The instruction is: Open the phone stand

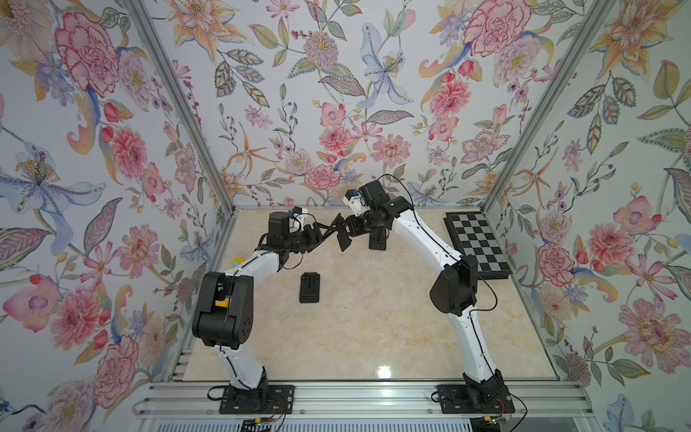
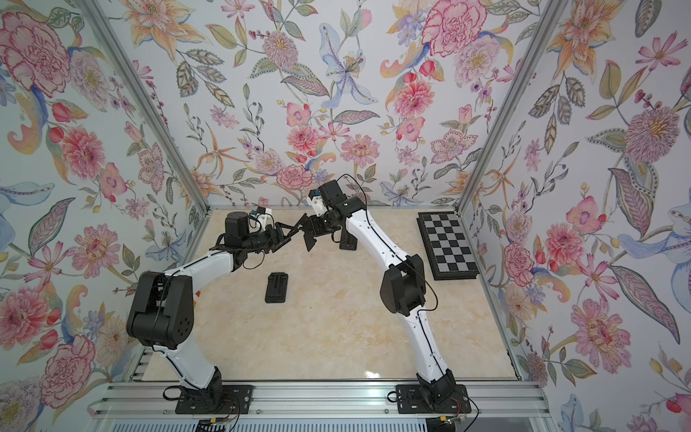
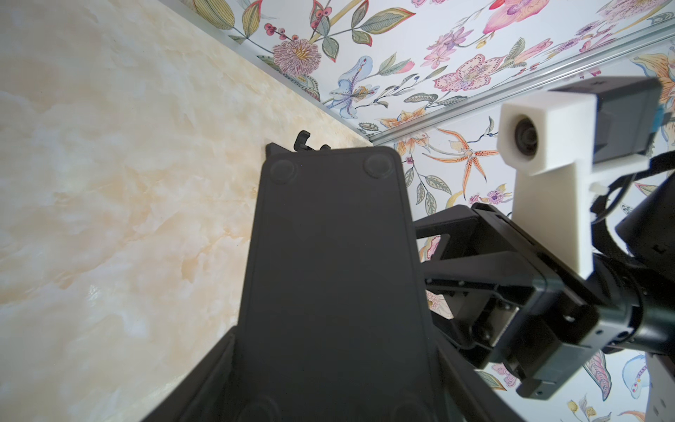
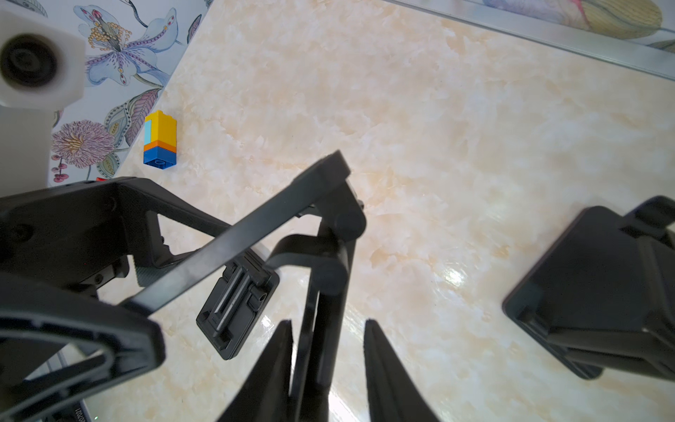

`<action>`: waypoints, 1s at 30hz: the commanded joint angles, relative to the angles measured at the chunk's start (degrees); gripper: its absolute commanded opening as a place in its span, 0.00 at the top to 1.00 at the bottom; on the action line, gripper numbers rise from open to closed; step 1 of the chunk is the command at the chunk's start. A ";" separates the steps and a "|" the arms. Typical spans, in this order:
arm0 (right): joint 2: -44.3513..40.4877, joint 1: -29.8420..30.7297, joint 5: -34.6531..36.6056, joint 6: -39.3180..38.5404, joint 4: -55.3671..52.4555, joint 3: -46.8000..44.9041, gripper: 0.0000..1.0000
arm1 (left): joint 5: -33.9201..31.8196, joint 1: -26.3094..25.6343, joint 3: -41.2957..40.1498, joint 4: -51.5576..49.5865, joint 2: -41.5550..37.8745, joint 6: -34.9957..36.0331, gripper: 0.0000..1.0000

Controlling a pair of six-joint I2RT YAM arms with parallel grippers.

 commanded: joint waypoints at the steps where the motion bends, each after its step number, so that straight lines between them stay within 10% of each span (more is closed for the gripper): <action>1: 1.36 0.61 -0.63 0.41 0.26 -0.23 0.70 | 0.76 -0.31 2.00 1.10 -2.52 1.66 1.00; 10: 1.49 0.96 -0.21 0.65 0.58 0.03 1.00 | 0.92 -0.27 2.17 0.90 -2.57 1.76 1.00; 30: -8.67 5.06 4.58 -7.17 -1.17 -9.83 1.00 | 0.60 4.55 5.69 0.48 2.01 3.82 1.00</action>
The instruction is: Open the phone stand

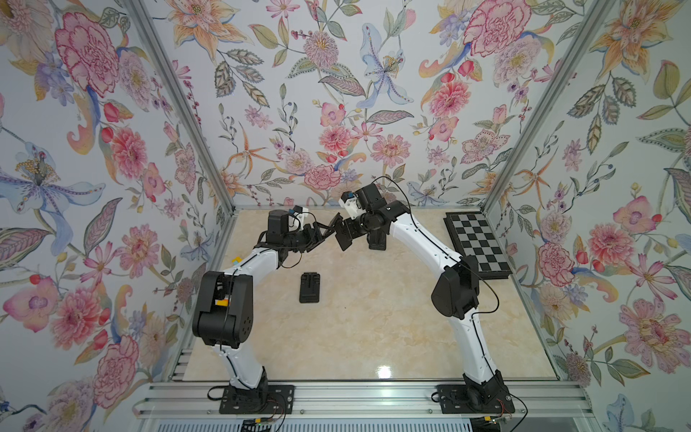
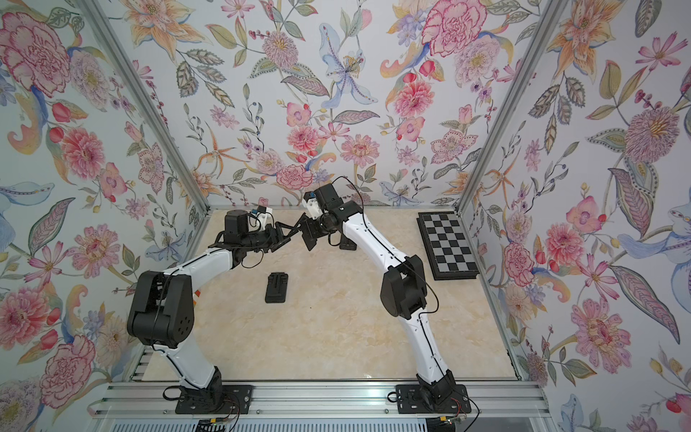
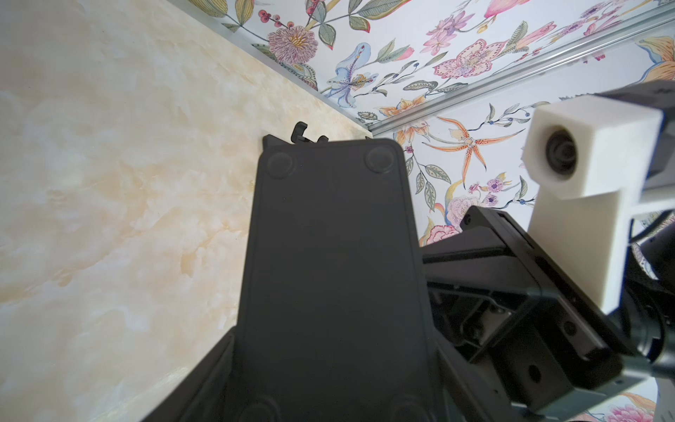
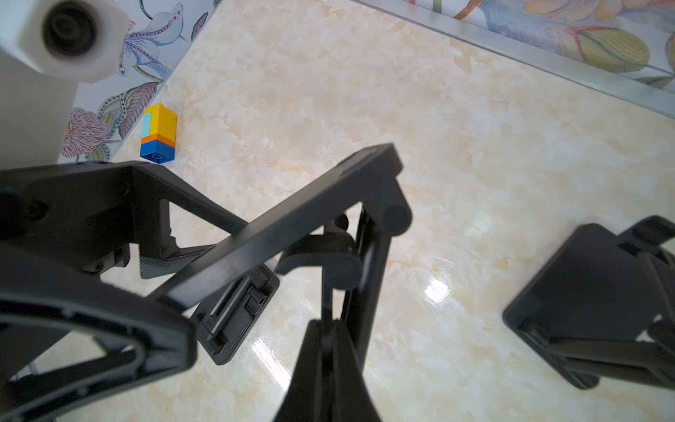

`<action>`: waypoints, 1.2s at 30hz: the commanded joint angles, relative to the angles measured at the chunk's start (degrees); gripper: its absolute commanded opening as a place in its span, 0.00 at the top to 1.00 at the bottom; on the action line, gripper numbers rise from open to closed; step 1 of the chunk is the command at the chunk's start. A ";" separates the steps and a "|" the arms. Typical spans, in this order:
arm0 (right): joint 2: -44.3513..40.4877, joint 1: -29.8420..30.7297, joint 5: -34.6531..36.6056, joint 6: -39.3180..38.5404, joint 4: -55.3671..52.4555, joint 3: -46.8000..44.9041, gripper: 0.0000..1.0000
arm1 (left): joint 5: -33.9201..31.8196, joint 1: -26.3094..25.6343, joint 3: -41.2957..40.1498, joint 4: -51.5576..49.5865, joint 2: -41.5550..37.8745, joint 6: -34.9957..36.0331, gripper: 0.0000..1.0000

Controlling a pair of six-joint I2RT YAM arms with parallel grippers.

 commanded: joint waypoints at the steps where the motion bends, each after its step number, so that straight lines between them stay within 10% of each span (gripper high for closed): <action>1: -4.64 2.48 0.64 -4.44 -5.86 -3.32 1.00 | -2.41 3.37 3.05 4.29 1.28 1.31 1.00; 36: -14.23 11.32 -8.94 -7.66 -2.64 -11.46 1.00 | -2.50 4.50 4.76 4.31 5.19 1.93 1.00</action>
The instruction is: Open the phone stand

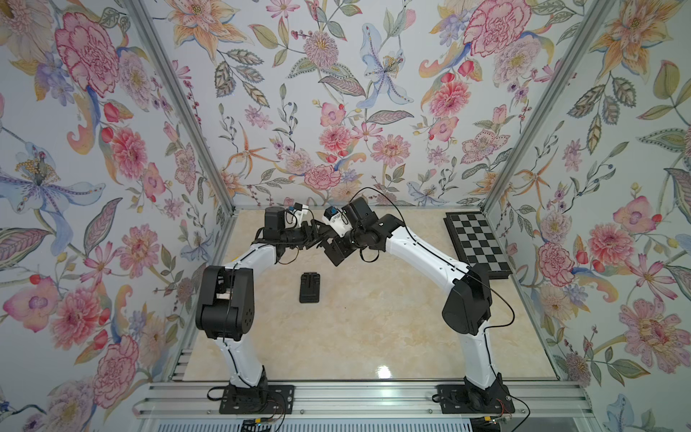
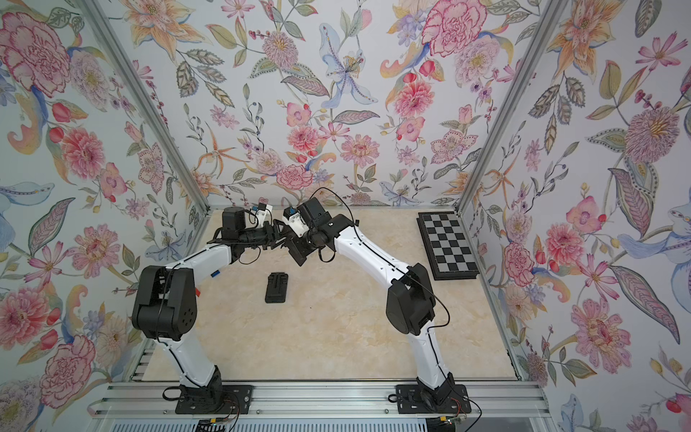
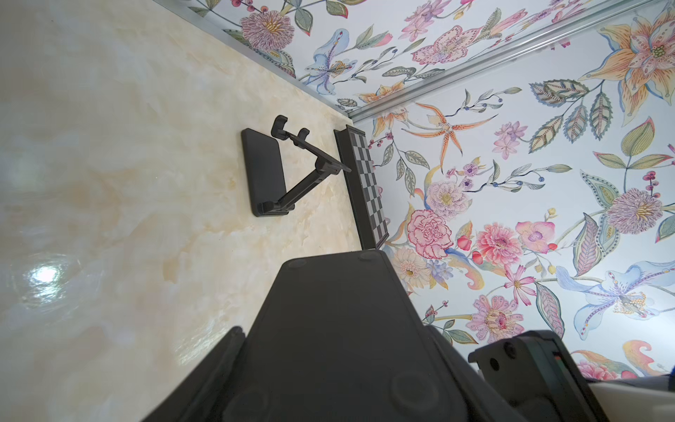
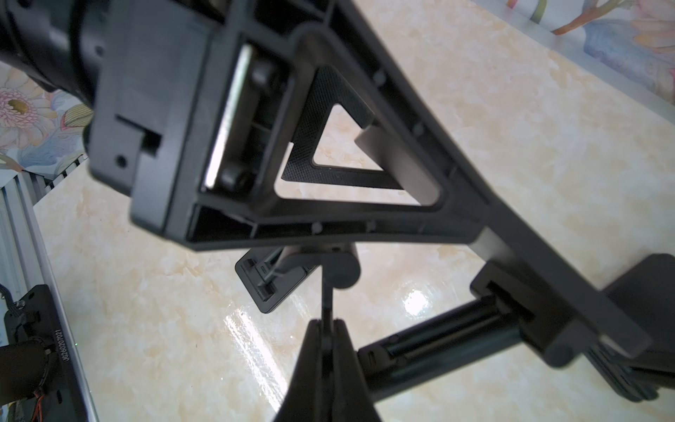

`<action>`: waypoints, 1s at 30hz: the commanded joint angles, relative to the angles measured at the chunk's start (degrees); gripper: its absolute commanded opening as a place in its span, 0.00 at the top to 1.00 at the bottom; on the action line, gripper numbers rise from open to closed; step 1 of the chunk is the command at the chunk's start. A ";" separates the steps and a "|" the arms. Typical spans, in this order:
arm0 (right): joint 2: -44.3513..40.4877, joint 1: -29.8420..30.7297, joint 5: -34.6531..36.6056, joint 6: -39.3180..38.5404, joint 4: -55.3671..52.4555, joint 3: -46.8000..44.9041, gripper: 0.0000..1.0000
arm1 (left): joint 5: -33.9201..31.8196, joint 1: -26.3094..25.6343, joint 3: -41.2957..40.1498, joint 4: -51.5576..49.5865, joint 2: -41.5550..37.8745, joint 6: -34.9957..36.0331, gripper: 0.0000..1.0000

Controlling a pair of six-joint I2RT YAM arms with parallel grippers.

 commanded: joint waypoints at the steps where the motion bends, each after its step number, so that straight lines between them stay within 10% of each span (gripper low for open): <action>1: -4.78 4.04 -8.80 -1.73 -6.29 1.33 1.00 | -9.27 2.50 1.51 4.25 1.76 1.23 1.00; 19: -2.28 0.39 -8.39 0.94 -5.84 3.98 1.00 | -9.85 2.81 0.83 4.32 -1.79 0.98 0.97; 21: -2.14 -0.65 -8.06 1.50 -6.01 4.15 1.00 | -10.74 2.88 1.21 4.24 -2.37 0.72 0.78; 25: -1.44 -2.89 -7.96 2.30 -7.49 4.72 1.00 | -15.52 2.82 0.51 4.23 -4.60 1.03 0.05; 30: -1.20 -5.95 -9.89 3.36 -8.24 4.77 1.00 | -22.23 2.82 -1.55 4.23 -8.15 2.14 0.01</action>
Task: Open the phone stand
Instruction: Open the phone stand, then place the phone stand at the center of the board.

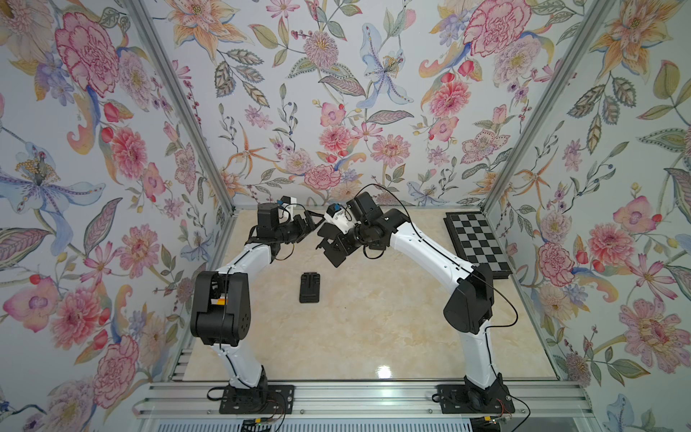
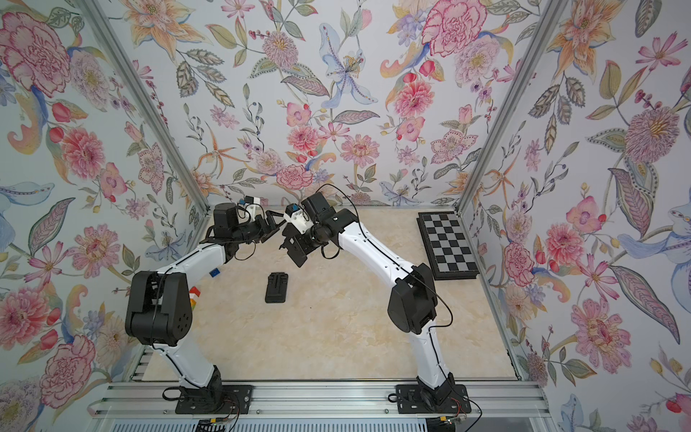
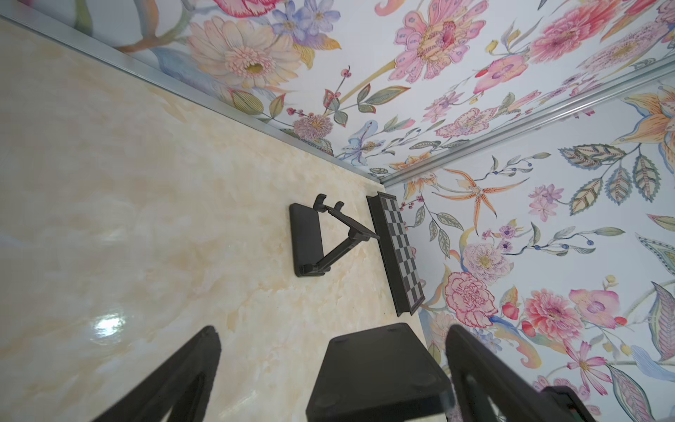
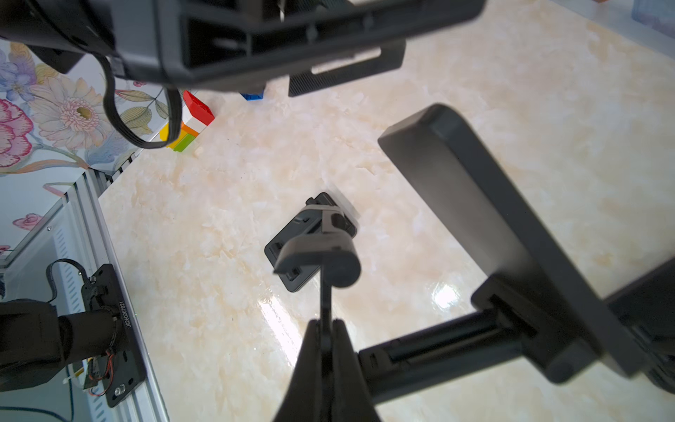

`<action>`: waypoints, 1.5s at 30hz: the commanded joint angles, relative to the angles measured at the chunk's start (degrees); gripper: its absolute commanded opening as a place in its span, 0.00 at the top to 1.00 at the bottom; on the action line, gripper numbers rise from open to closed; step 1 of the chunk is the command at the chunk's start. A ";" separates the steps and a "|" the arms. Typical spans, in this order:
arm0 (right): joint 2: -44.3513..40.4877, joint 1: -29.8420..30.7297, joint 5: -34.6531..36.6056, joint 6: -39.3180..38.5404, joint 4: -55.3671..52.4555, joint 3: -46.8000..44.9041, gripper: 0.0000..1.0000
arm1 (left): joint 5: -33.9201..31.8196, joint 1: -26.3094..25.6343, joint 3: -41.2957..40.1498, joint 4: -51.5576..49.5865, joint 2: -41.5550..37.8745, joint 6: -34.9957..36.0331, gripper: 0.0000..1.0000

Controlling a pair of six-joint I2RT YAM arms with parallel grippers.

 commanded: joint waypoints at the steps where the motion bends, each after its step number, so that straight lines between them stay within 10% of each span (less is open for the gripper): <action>1: -1.24 -2.57 -3.07 1.79 -2.01 1.68 1.00 | -8.83 0.45 -1.51 2.08 -4.31 2.18 0.01; 26: 1.13 -27.47 -28.39 31.52 15.38 5.39 1.00 | -44.08 -11.83 -2.36 -16.57 -15.12 22.04 0.02; 45: 7.61 -39.12 -43.64 67.64 46.00 -11.21 1.00 | -43.28 -15.37 -0.23 -19.67 -11.76 23.84 0.02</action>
